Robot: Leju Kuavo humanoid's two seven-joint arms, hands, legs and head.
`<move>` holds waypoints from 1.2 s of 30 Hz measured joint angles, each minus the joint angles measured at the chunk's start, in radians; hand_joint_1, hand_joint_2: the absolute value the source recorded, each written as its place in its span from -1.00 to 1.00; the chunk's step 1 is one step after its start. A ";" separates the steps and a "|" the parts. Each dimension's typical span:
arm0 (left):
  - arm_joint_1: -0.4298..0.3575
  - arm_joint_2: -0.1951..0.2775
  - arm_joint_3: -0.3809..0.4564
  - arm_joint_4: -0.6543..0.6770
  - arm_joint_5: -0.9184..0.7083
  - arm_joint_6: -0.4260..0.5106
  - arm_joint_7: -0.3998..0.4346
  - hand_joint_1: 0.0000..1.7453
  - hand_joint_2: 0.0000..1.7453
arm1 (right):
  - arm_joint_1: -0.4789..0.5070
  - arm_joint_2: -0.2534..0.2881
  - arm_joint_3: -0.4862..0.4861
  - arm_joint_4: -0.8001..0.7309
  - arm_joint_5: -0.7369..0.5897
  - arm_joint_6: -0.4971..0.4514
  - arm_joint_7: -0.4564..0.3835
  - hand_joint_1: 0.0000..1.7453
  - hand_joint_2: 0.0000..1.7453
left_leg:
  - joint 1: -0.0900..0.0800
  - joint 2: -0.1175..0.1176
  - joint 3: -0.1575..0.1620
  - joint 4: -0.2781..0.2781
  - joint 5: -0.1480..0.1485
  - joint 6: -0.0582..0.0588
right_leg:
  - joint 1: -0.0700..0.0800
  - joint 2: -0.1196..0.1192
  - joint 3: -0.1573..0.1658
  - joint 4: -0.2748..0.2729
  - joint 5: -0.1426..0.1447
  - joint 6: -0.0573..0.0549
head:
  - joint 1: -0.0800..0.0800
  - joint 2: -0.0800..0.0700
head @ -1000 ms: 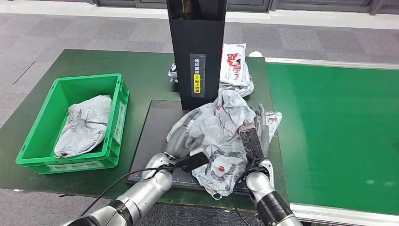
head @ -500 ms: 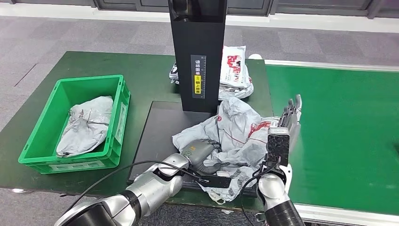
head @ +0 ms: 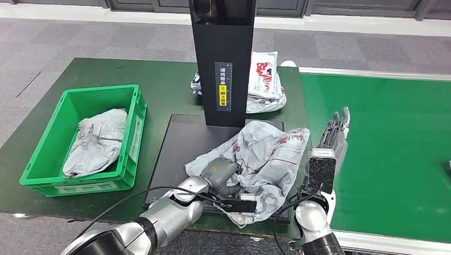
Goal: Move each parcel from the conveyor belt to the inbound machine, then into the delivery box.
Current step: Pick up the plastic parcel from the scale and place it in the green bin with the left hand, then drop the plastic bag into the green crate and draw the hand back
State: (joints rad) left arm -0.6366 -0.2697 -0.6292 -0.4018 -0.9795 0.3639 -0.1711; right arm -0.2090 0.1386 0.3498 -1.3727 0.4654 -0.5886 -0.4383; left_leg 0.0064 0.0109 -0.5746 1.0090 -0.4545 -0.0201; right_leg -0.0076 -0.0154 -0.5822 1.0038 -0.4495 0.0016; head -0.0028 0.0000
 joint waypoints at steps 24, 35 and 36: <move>0.270 0.337 0.683 -1.056 -0.533 0.337 0.208 1.00 1.00 | 0.028 0.005 -0.052 0.098 -0.044 -0.033 -0.012 -1.00 -1.00 | 0.002 0.005 -0.008 -0.002 0.000 -0.003 | 0.002 0.006 -0.012 0.002 -0.001 -0.003 | 0.000 0.000; 0.341 0.535 0.777 -1.170 -0.533 0.337 0.295 1.00 1.00 | 0.068 -0.002 -0.072 0.090 -0.041 -0.051 -0.006 -1.00 -1.00 | 0.002 0.005 -0.009 -0.002 -0.001 -0.004 | 0.002 0.005 -0.013 0.002 -0.002 -0.005 | 0.000 0.000; 0.348 0.561 0.780 -1.163 -0.533 0.337 0.355 1.00 1.00 | 0.079 -0.003 -0.075 0.082 -0.038 -0.056 -0.002 -1.00 -1.00 | 0.002 0.005 -0.009 -0.002 -0.001 -0.005 | 0.002 0.005 -0.014 0.002 -0.002 -0.005 | 0.000 0.000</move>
State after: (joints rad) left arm -0.2882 0.2913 0.1509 -1.5650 -1.5130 0.7006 0.1837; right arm -0.1298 0.1355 0.2750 -1.2912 0.4272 -0.6449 -0.4404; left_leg 0.0085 0.0160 -0.5836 1.0074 -0.4557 -0.0248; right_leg -0.0055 -0.0102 -0.5962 1.0058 -0.4515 -0.0032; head -0.0026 0.0000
